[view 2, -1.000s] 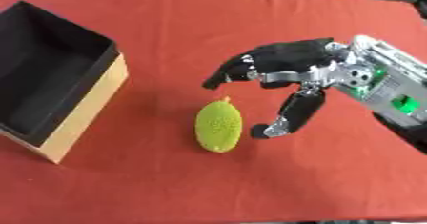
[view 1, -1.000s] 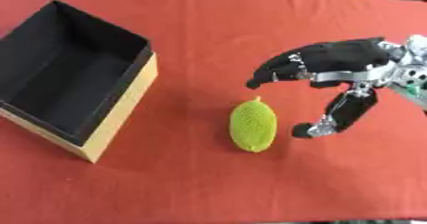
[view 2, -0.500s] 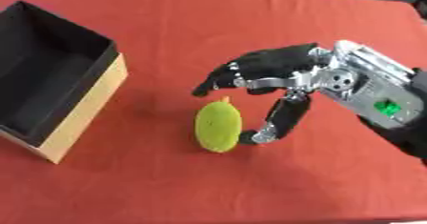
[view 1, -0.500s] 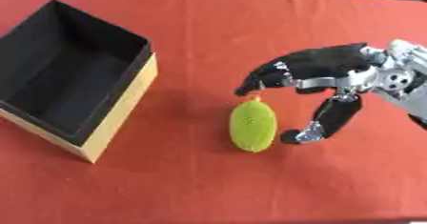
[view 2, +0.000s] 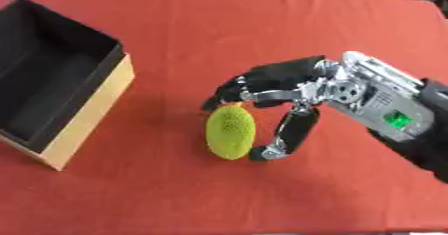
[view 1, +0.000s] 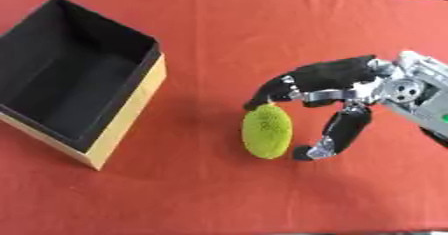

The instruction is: Pick up objects on the table and place them in the box.

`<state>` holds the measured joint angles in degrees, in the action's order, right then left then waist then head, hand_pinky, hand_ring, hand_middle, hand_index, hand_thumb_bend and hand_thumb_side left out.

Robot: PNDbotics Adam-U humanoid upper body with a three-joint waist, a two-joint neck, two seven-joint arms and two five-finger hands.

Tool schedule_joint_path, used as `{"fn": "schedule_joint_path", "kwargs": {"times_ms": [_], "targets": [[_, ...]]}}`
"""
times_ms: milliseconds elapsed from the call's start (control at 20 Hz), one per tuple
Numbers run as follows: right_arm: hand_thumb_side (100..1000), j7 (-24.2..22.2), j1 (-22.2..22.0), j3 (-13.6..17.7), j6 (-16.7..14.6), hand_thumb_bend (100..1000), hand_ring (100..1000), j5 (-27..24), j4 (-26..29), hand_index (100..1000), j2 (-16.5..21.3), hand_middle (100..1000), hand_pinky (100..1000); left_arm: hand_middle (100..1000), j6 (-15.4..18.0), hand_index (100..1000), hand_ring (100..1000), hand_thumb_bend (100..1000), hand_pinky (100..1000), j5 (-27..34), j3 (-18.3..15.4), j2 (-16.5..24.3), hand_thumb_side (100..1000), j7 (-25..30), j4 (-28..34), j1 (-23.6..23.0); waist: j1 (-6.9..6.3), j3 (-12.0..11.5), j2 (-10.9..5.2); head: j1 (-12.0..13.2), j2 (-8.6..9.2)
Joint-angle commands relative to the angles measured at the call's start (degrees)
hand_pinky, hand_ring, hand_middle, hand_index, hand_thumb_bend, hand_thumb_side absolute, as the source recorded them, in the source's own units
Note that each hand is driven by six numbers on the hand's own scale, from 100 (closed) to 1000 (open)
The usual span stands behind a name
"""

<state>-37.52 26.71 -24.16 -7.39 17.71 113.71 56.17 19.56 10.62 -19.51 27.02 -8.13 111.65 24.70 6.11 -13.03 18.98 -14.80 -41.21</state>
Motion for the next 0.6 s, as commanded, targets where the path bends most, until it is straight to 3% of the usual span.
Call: {"fn": "schedule_joint_path", "kwargs": {"times_ms": [50, 600], "targets": [[155, 0.03, 0.78, 0.24, 0.93, 397, 947, 0.95, 0.88, 985, 0.81, 866, 930, 529, 0.08, 671, 567, 100, 679, 0.08, -0.24, 0.88, 100, 0.24, 0.62, 0.52, -0.34, -0.11, -0.91, -0.4, 0.62], [179, -1.44, 1.92, -1.43, 3.98, 375, 942, 2.43, 0.88, 977, -0.82, 862, 927, 528, 0.35, 671, 567, 100, 680, 0.32, -0.15, 0.8, 100, 0.55, 0.39, 0.79, -0.39, -0.94, -0.56, -1.15, 1.2]]}}
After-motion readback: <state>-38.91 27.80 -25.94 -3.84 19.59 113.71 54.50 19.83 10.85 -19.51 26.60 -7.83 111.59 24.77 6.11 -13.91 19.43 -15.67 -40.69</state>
